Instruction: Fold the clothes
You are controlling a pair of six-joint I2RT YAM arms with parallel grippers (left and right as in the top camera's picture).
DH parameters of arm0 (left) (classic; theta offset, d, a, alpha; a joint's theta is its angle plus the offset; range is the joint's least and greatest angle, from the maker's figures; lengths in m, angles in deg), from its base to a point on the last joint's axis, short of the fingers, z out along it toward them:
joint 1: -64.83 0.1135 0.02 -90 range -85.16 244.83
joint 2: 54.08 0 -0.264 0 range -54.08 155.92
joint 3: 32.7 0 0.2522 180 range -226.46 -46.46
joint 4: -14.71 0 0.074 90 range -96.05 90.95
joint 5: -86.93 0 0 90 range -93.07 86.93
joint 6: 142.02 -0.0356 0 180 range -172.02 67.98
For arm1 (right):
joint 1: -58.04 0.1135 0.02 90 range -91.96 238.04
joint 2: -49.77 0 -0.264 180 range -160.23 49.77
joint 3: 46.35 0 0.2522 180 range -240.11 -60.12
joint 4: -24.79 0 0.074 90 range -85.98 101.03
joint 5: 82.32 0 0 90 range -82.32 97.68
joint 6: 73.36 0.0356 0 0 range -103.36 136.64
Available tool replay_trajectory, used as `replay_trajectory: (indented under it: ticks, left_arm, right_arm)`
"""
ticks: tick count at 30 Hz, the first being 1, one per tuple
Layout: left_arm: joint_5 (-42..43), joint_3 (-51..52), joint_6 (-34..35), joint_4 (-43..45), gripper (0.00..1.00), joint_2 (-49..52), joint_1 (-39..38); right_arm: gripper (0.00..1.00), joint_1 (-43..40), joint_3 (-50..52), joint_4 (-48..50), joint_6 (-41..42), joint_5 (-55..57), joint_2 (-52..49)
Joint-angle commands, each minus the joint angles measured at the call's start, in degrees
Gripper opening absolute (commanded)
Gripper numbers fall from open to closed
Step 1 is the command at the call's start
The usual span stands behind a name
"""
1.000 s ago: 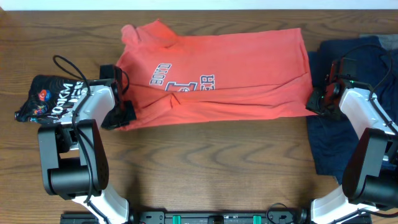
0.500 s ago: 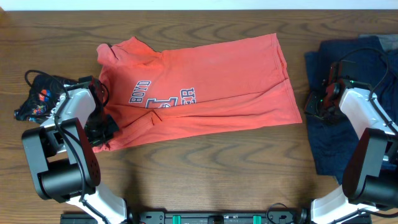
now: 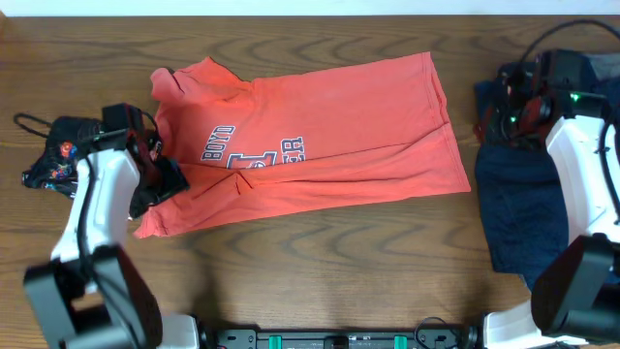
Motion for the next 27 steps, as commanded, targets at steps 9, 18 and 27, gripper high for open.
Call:
replay_trajectory:
  ticks: [9, 18, 27]
  left_arm:
    - [6.56, -0.37, -3.39, 1.51, 0.73, -3.52, -9.05]
    - [6.56, 1.51, -3.37, 2.16, 0.73, -1.44, -12.74]
    - [6.58, 2.73, -3.39, 2.58, 0.73, 1.79, -12.98]
  right_arm:
    - [0.63, 6.05, 6.69, -1.36, 0.37, 2.03, -1.88]
    - [0.63, 5.73, 18.23, 8.79, 2.1, 3.74, -1.9]
    - [0.63, 5.9, 25.05, 19.08, 9.75, 6.05, -1.99]
